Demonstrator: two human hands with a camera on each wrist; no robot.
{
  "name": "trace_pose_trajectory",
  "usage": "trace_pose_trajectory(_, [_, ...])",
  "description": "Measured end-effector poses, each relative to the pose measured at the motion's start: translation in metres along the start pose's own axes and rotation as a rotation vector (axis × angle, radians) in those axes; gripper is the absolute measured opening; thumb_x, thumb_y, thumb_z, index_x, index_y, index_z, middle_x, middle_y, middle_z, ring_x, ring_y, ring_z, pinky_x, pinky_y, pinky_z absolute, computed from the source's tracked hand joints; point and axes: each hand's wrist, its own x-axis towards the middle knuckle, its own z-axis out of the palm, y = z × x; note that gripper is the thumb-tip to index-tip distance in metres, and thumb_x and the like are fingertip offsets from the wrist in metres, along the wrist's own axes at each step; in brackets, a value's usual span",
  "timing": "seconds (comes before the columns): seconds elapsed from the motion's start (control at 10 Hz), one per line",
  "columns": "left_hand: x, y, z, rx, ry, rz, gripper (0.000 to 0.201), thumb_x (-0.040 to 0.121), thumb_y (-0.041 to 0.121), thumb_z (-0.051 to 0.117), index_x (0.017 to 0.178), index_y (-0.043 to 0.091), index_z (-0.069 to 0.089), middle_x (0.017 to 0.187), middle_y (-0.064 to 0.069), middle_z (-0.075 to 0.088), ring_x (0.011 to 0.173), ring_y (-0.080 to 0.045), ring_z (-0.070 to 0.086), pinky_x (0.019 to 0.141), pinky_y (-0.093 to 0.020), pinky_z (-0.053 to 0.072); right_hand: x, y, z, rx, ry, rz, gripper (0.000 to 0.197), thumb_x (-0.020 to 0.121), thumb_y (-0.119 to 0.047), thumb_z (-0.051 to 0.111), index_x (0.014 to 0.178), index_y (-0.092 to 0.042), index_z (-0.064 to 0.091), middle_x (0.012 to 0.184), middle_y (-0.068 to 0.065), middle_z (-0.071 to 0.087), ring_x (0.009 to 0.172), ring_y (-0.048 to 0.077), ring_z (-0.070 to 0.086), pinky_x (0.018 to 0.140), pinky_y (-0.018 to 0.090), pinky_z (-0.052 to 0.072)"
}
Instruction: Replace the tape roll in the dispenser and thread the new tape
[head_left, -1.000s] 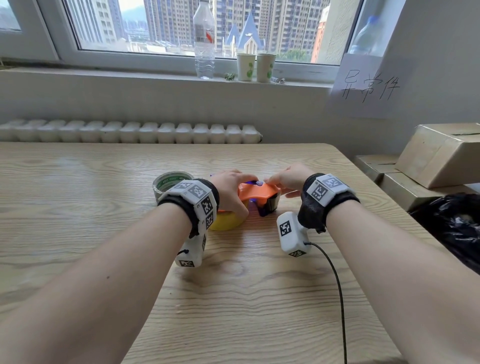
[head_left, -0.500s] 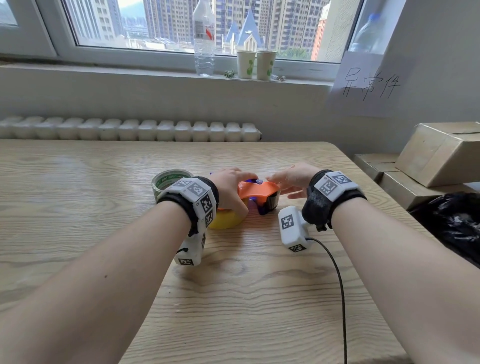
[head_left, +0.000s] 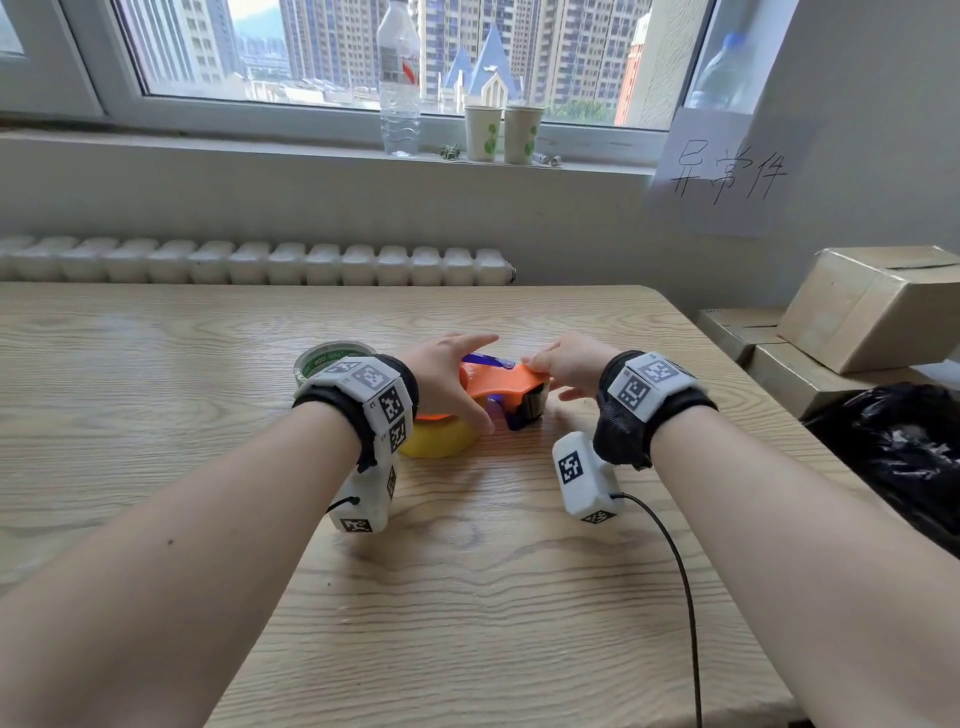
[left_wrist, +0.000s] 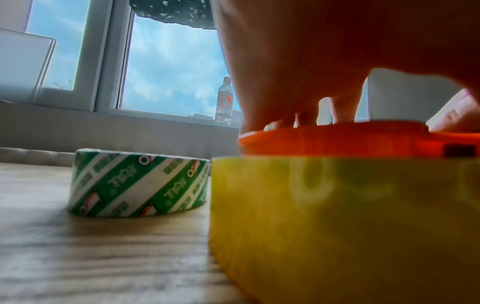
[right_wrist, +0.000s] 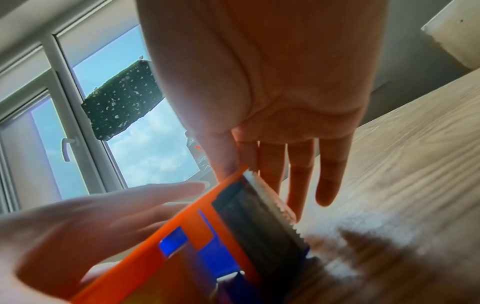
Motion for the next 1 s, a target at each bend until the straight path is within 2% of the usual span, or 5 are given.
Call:
trace_pose_trajectory(0.2, [-0.005,-0.005,-0.009,-0.123,0.086,-0.027,0.092,0.068,0.050,0.073,0.144,0.039,0.023,0.153,0.004,0.030,0.139,-0.017,0.029,0.108,-0.031,0.029,-0.001,-0.001,0.000,0.016,0.000,-0.009,0.030,0.094,-0.031,0.050,0.106,-0.008,0.065,0.110,0.010,0.066,0.092,0.018,0.056,0.083,0.034,0.045])
trace_pose_trajectory(0.5, [-0.010,-0.011,-0.016,-0.120,0.120,-0.044,0.078,0.077,0.046,0.067,0.144,0.034,0.028,0.153,0.002,0.031,0.139,-0.018,0.031,0.109,-0.031,0.028,-0.010,-0.004,-0.005,0.022,-0.034,-0.022,0.033,0.097,-0.025,0.045,0.124,-0.015,0.059,0.132,0.007,0.060,0.095,0.014,0.054,0.084,0.030,0.037])
trace_pose_trajectory(0.7, [-0.018,-0.018,-0.016,-0.114,0.127,-0.090,0.074,0.076,0.050,0.064,0.141,0.035,0.032,0.150,0.000,0.037,0.135,-0.021,0.038,0.104,-0.032,0.034,-0.013,0.002,-0.010,-0.011,0.001,-0.034,0.037,0.095,-0.030,0.050,0.122,-0.007,0.061,0.128,0.008,0.063,0.095,0.015,0.056,0.085,0.032,0.040])
trace_pose_trajectory(0.8, [-0.023,-0.020,-0.014,-0.103,0.130,-0.098,0.072,0.078,0.049,0.064,0.141,0.033,0.033,0.149,0.000,0.038,0.134,-0.021,0.039,0.101,-0.030,0.035,-0.017,0.006,-0.014,-0.024,-0.012,-0.044,0.035,0.093,-0.033,0.053,0.119,-0.011,0.062,0.124,0.007,0.065,0.104,0.020,0.060,0.096,0.036,0.043])
trace_pose_trajectory(1.0, [-0.033,-0.018,-0.016,-0.086,0.159,-0.139,0.069,0.081,0.049,0.060,0.142,0.032,0.032,0.149,-0.002,0.039,0.132,-0.023,0.041,0.100,-0.032,0.037,-0.024,0.011,-0.018,-0.028,0.043,-0.064,0.031,0.092,-0.031,0.055,0.116,-0.013,0.064,0.123,0.008,0.065,0.119,0.024,0.058,0.101,0.039,0.042])
